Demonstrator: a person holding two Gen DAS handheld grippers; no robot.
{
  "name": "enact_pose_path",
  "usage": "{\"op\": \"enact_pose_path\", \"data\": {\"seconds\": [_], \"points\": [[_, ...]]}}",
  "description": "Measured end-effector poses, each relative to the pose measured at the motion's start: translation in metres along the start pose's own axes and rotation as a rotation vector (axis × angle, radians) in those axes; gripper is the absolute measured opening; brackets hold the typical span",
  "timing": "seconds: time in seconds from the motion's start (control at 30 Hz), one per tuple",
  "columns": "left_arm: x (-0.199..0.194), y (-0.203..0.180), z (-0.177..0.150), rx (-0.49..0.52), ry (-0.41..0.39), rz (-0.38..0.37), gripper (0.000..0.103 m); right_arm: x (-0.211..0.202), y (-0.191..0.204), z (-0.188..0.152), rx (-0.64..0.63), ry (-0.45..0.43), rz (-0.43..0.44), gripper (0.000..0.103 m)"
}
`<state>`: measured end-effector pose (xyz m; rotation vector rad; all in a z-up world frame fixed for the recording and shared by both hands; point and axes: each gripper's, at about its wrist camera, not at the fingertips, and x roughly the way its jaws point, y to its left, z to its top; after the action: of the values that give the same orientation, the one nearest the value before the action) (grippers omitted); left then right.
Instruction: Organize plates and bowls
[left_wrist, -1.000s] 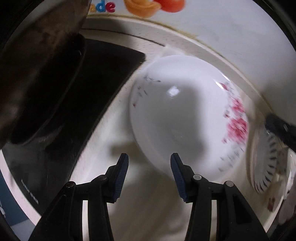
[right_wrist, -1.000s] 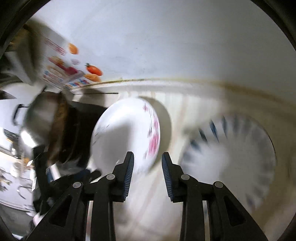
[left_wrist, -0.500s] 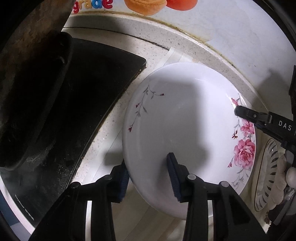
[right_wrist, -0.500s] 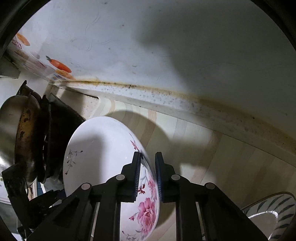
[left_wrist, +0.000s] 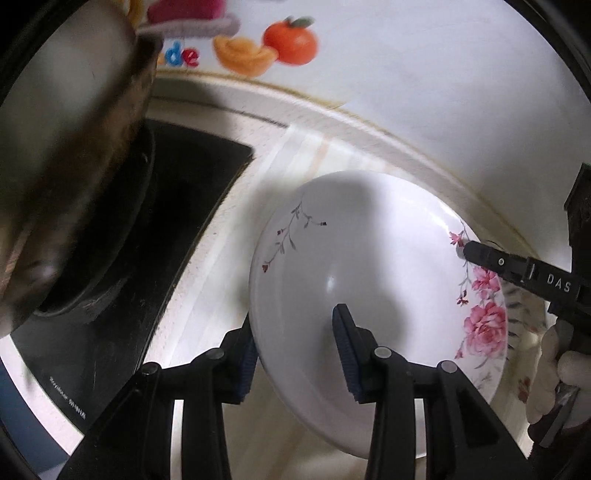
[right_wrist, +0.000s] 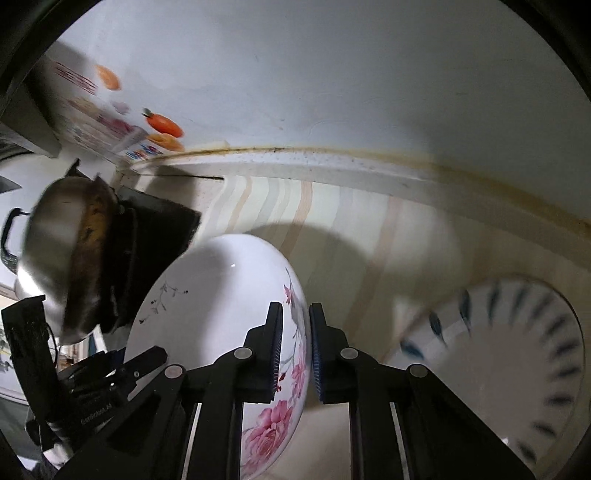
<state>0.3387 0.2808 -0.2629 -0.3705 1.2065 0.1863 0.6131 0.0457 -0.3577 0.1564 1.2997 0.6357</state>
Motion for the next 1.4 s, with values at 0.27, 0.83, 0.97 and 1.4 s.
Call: {"op": "enact_pose_path", "data": {"seconds": [0.27,0.83,0.97,1.4], "points": [[-0.043,-0.085,-0.010,0.126,-0.050,-0.064,0.036,-0.096,-0.003,-0.060,0.043,-0.100,0.007,0.016],[-0.052,-0.179,-0.106,0.386,0.060,-0.182,0.036,-0.243,-0.060,-0.252,0.271,-0.251,-0.043,0.016],[-0.029,-0.193,-0.130,0.433,0.124,-0.165,0.036,-0.241,-0.080,-0.291,0.337,-0.237,-0.048,0.016],[0.032,-0.199,-0.153,0.510,0.248,-0.056,0.036,-0.179,-0.122,-0.348,0.461,-0.109,-0.045,0.016]]}}
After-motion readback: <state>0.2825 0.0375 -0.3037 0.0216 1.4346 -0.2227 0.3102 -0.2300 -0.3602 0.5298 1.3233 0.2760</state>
